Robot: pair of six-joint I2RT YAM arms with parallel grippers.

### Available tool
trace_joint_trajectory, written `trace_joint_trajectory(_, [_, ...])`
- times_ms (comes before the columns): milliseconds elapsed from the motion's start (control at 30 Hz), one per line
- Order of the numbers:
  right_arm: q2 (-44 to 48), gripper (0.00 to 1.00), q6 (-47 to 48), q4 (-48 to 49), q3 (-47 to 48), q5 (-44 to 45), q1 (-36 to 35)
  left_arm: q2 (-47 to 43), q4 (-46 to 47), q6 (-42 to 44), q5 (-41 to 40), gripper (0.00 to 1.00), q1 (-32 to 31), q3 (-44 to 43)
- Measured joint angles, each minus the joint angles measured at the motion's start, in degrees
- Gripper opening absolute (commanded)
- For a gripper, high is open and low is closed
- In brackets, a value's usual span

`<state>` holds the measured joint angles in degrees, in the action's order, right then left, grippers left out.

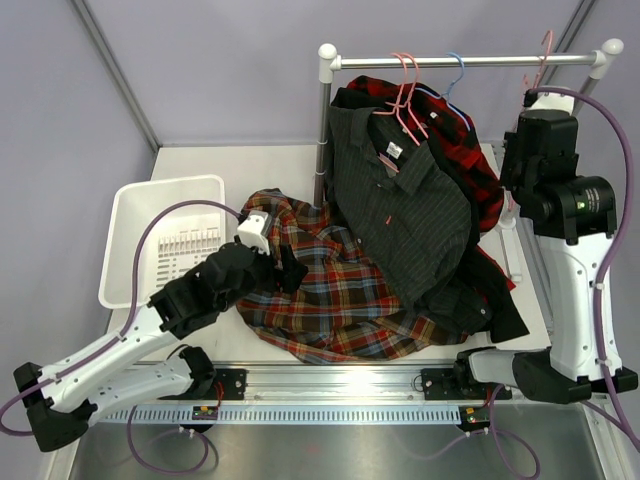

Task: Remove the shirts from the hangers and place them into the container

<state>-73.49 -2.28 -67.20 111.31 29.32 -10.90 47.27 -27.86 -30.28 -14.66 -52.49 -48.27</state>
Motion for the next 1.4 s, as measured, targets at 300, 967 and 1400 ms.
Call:
trace_joint_trajectory(300, [0.2,0.0,3.2,0.0,0.4,8.8,0.1,-4.3,5.0,0.0,0.8,0.85,0.0,4.7])
trace_joint_trajectory(967, [3.2,0.99,-4.9,-3.0,-7.1,9.8,0.1,2.9,3.4,0.7,1.0,0.99,0.0,3.2])
trace_joint_trajectory(1400, [23.6,1.0,-9.9,-3.6,-6.5,-5.1,0.1,35.2,-0.2,-1.8,-1.2,0.99,0.0,-2.9])
